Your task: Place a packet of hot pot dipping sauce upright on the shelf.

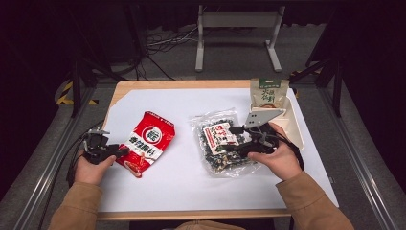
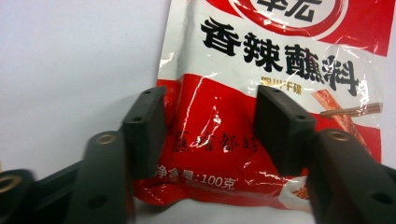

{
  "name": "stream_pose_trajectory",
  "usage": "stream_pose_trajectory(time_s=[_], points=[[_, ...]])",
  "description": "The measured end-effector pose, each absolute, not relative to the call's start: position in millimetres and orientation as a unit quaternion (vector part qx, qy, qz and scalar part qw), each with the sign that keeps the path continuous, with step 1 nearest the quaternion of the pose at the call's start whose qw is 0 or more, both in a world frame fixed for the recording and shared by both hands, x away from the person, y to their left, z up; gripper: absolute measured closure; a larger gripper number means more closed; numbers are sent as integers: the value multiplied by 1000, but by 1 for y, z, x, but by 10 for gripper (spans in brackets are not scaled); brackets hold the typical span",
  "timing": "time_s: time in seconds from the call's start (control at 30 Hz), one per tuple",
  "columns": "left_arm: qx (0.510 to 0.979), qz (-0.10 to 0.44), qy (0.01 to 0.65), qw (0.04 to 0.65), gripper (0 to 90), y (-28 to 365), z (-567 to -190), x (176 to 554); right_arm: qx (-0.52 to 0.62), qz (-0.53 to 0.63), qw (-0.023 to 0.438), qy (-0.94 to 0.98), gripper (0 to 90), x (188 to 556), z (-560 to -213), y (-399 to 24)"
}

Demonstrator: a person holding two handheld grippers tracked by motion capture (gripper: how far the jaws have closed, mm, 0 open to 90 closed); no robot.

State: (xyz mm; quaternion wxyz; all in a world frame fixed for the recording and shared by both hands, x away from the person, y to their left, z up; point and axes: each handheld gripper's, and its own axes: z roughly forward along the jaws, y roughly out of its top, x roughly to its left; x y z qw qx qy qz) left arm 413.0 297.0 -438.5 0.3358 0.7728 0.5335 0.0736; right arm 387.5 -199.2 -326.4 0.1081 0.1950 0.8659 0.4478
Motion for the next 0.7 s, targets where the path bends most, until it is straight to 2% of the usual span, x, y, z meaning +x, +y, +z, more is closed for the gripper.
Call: stream_pose_trajectory(time_s=[0.17,0.3,0.33,0.7], points=[[774,83,530,335,570,295,-438,411,196,450,105,865,345,387,-328,-198],[771,68,535,340,628,295,-437,411,196,452,103,864,344,387,-329,-199],[770,62,535,342,680,295,-436,411,196,452,102,864,343,387,-330,-198],[768,84,531,348,794,292,-435,406,193,452,99,865,342,387,-332,-196]])
